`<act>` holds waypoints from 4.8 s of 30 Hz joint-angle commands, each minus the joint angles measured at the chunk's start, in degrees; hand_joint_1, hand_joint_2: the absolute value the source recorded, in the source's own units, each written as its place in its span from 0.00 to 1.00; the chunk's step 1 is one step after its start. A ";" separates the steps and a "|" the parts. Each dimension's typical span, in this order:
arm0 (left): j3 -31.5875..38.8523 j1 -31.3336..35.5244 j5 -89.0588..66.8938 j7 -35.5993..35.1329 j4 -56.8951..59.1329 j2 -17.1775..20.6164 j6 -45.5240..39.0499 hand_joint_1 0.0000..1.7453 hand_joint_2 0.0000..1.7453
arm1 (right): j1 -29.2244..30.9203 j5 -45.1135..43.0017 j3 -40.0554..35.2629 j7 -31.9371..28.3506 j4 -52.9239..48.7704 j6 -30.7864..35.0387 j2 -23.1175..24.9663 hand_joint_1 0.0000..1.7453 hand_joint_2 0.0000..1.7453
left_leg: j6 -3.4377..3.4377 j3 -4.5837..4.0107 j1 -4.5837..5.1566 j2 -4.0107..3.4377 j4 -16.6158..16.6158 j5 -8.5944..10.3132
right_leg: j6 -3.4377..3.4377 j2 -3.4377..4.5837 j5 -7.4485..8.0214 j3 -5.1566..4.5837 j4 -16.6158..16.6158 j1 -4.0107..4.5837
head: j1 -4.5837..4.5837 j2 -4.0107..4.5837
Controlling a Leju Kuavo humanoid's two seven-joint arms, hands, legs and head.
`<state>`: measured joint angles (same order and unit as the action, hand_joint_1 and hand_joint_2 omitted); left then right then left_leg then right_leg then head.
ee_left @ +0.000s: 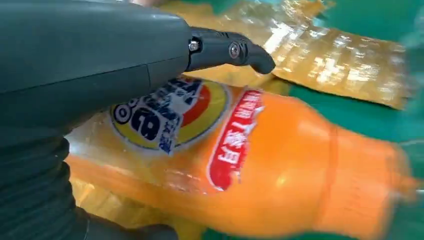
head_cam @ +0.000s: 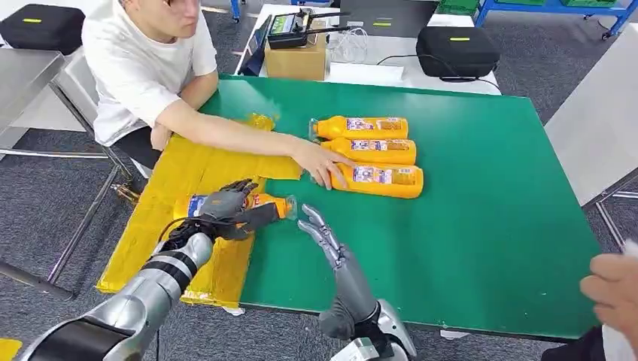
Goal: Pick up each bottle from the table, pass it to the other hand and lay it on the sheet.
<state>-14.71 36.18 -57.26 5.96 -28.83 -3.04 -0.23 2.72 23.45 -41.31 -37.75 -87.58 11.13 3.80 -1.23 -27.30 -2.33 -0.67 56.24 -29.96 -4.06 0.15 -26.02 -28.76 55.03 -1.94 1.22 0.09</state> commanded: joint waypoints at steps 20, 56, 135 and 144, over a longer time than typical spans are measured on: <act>5.30 -29.50 63.13 20.54 -61.22 -7.65 -14.45 0.00 1.00 | -3.60 22.97 6.65 14.60 12.42 20.45 -4.48 0.00 1.00 | 0.19 -0.22 0.06 0.20 -0.08 0.05 | 0.21 -0.21 -0.04 -0.22 -0.12 0.01 | 0.02 0.00; -0.53 -35.63 65.42 1.62 -59.57 -4.56 -13.92 0.00 1.00 | 6.80 36.00 17.69 40.53 25.19 -3.36 -15.74 0.00 1.00 | 0.13 -0.19 0.09 0.09 -0.10 0.10 | 0.13 -0.13 0.05 -0.25 -0.13 -0.04 | 0.04 0.00; -13.45 -39.83 70.41 9.39 -58.70 -0.67 1.58 0.00 1.00 | 5.22 -1.93 9.78 8.99 19.21 3.09 4.91 1.00 1.00 | 0.19 0.02 0.07 0.02 -0.22 0.08 | 0.27 -0.04 0.02 -0.08 -0.16 -0.01 | 0.02 0.00; -14.46 -38.40 78.79 7.65 -56.52 -2.40 7.31 0.00 1.00 | 7.76 -1.95 10.23 7.00 20.96 8.30 5.26 1.00 1.00 | 0.19 -0.08 0.11 0.19 -0.17 0.12 | 0.21 -0.22 0.01 -0.09 -0.13 -0.06 | 0.00 0.00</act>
<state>-27.76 -4.43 16.26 14.62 -88.02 -5.33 3.54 5.48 20.57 -29.40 -30.69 -73.46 18.80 9.40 -1.22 -27.51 -2.26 -0.51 56.20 -29.87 -4.05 -0.07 -26.04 -28.97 55.00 -2.01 1.23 0.09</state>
